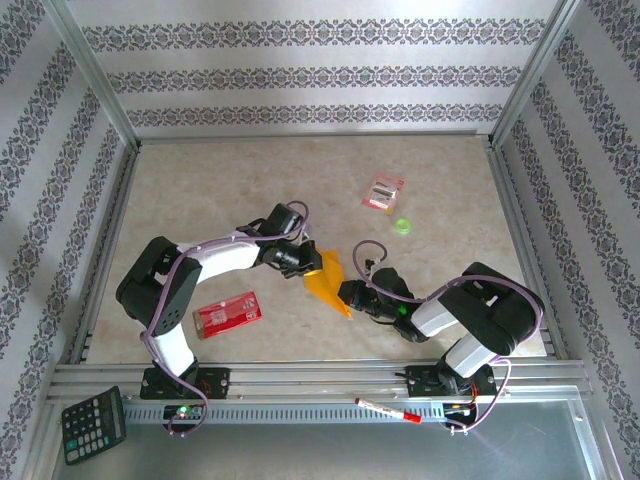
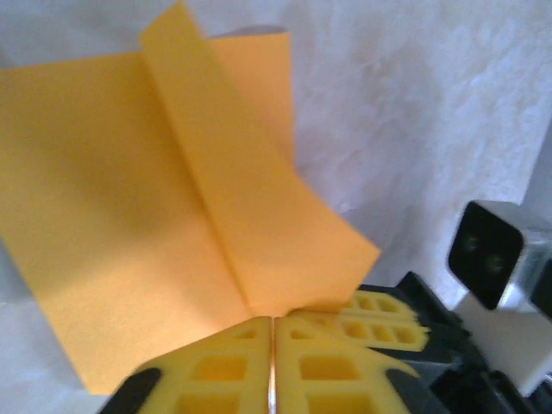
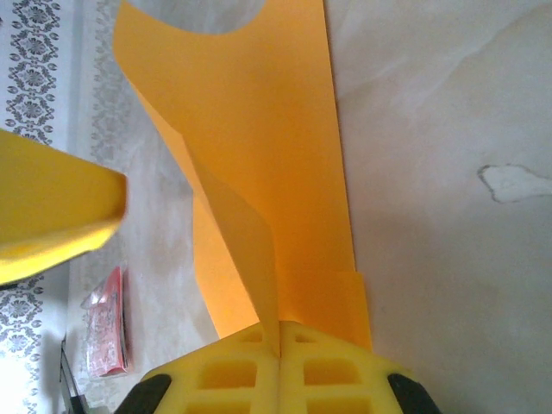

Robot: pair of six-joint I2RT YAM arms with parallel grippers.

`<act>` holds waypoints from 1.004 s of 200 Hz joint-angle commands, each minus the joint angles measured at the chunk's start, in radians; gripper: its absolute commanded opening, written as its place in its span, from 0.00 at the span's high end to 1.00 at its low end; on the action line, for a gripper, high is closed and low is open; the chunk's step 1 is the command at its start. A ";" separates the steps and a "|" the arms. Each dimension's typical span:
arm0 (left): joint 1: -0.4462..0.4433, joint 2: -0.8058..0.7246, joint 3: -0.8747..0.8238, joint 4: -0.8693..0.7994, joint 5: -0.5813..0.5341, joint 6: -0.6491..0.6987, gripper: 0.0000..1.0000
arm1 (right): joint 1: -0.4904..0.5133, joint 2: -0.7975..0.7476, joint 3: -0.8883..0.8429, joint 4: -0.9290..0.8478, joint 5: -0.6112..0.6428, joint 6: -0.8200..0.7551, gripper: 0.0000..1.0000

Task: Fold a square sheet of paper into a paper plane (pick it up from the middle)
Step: Fourth fold the wing at the center of the table.

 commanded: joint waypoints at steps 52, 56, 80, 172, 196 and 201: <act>-0.006 0.060 0.061 0.028 0.057 -0.015 1.00 | -0.012 0.041 -0.010 -0.003 -0.007 -0.013 1.00; -0.007 0.064 0.065 0.027 0.058 -0.015 1.00 | -0.011 0.043 -0.010 -0.001 -0.009 -0.013 1.00; -0.007 0.089 0.078 0.033 0.065 -0.017 1.00 | -0.012 0.053 -0.006 0.003 -0.010 -0.010 1.00; -0.006 0.173 0.137 0.015 0.072 0.004 0.99 | -0.011 0.063 -0.003 0.005 -0.007 -0.003 1.00; -0.007 0.189 0.145 0.016 0.076 0.008 0.99 | -0.012 0.067 -0.003 0.006 -0.006 -0.001 1.00; -0.006 0.191 0.147 0.015 0.076 0.009 0.99 | -0.012 0.067 -0.002 0.004 -0.006 -0.001 1.00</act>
